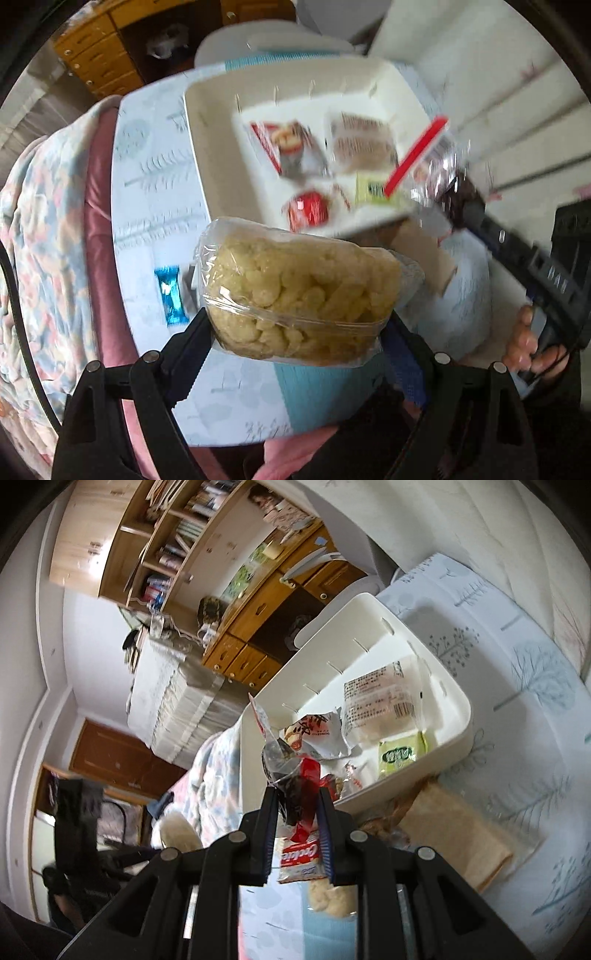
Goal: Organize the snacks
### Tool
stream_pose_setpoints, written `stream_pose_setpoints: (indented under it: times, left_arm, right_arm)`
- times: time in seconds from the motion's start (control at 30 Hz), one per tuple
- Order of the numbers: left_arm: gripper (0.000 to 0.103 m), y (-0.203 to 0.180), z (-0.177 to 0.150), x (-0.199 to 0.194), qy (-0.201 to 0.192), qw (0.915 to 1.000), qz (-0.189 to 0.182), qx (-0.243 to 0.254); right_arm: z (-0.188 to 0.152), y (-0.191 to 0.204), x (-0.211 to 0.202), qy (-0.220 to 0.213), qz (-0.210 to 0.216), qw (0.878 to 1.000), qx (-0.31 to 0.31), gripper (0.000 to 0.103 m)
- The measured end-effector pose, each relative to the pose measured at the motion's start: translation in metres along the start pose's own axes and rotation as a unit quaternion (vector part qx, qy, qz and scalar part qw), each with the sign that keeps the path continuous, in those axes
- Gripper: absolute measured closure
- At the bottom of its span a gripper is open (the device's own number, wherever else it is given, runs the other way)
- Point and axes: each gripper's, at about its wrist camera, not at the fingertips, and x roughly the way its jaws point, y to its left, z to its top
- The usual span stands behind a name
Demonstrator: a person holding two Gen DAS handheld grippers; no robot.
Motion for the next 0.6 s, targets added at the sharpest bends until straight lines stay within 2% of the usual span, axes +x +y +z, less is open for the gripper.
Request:
stream_pose_setpoints:
  times: [0.13, 0.3, 0.47, 0.53, 0.6]
  left_arm:
    - [0.016, -0.002, 0.014, 0.005, -0.052, 0.9982, -0.014, -0.026]
    - [0.016, -0.002, 0.025, 0.015, -0.111, 0.9920, -0.026, -0.054]
    - [0.016, -0.009, 0.029, 0.023, -0.170, 0.9845, -0.004, -0.045]
    - [0.015, -0.011, 0.029, 0.026, -0.179, 0.9829, -0.010, -0.044]
    - [0.013, -0.014, 0.029, 0.031, -0.178, 0.9832, 0.005, -0.041]
  right_arm:
    - [0.011, -0.003, 0.002, 0.009, -0.015, 1.000, -0.024, 0.082]
    - [0.023, -0.010, 0.004, 0.013, -0.033, 0.998, -0.044, 0.082]
    - [0.030, -0.018, 0.007, 0.021, -0.052, 0.997, -0.048, 0.082]
    - [0.031, -0.020, 0.008, 0.022, -0.059, 0.997, -0.045, 0.081]
    - [0.031, -0.023, 0.008, 0.020, -0.065, 0.997, -0.041, 0.081]
